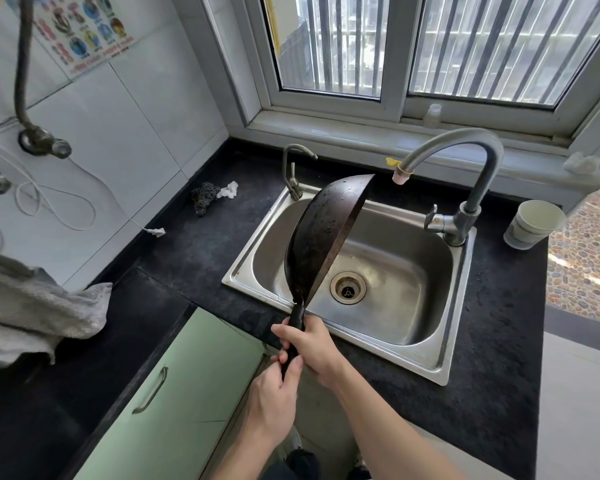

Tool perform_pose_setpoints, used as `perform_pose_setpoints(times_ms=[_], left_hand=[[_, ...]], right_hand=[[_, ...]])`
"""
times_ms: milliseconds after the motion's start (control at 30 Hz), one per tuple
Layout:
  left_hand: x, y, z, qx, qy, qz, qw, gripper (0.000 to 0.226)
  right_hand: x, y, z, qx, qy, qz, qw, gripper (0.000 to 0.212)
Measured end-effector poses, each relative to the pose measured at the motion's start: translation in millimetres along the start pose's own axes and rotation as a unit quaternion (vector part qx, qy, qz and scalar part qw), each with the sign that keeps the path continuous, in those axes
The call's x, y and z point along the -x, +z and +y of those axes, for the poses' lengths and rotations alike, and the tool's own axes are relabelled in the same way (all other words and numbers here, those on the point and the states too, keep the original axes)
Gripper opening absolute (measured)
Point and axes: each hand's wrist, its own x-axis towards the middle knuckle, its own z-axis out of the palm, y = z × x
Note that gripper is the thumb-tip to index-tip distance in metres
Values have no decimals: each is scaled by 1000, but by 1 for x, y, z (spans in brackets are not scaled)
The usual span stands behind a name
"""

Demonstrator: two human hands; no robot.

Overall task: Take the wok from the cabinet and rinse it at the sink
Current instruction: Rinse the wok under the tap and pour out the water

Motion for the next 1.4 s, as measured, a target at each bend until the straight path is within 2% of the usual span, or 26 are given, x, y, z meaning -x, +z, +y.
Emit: perform_pose_setpoints(times_ms=[533,700,867,967,1067,1200,1400], left_hand=[[3,0,-2,1,-34,-4,999,41],[2,-3,-3,43,-59,-22,997,39],[1,-13,2,84,-87,-59,991,49],[-1,-20,-1,149,-121,-86,978,45],[-2,-29,-8,146,-123,-112,975,40],[-6,-41,-15,168,-115,-142,969,39],[-11,-56,-39,232,-129,-199,943,41]], right_hand=[[5,-1,5,-11,1,1,1000,21],[5,3,3,6,9,4,1000,23],[6,12,0,38,16,36,999,28],[7,21,-1,65,16,60,996,35],[9,31,2,62,21,96,993,38],[7,46,11,12,27,120,992,33],[1,67,26,-192,68,113,972,23]])
